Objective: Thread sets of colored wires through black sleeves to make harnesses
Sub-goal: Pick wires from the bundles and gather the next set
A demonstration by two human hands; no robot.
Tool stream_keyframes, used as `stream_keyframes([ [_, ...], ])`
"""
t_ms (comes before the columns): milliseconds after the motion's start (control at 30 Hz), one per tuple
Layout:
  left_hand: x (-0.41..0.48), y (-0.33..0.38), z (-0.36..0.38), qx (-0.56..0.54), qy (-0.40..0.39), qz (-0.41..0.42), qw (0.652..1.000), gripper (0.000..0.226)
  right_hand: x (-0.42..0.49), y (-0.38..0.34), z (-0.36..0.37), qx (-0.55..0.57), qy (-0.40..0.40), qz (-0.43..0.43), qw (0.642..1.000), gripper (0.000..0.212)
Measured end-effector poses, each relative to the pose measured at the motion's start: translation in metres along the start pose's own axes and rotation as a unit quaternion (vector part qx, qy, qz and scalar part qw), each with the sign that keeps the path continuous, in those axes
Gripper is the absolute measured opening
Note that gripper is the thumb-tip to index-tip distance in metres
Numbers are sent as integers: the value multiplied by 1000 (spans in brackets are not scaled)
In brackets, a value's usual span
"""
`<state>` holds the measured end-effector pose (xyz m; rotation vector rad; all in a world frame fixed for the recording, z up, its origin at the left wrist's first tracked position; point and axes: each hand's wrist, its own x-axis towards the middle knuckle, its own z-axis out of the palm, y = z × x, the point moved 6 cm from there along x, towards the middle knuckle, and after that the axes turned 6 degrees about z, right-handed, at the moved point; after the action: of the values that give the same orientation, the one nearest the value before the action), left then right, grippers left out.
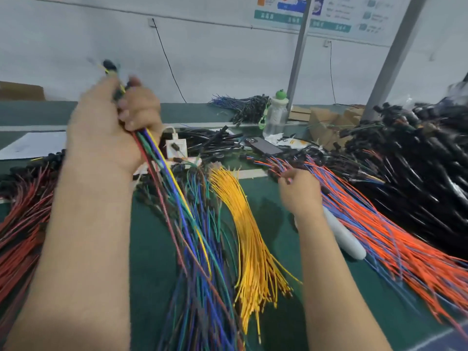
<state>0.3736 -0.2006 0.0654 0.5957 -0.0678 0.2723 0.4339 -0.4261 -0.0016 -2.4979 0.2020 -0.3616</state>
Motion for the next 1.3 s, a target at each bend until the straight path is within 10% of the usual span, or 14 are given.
stream_keyframes([
  [167,9,-5,39,48,-76,-46,995,21,31,12,48,-165,-121,75,976,48],
  [367,21,-95,9,211,41,-121,969,28,46,25,78,-171,-170,139,961,51],
  [633,29,-144,-27,175,94,-194,961,29,58,31,81,-145,-98,160,971,49],
  [967,38,-147,-39,202,116,-162,959,14,61,-10,26,158,91,-12,983,32],
  [1300,33,-124,-38,177,134,-87,971,21,-10,-83,24,91,-148,-161,972,44],
])
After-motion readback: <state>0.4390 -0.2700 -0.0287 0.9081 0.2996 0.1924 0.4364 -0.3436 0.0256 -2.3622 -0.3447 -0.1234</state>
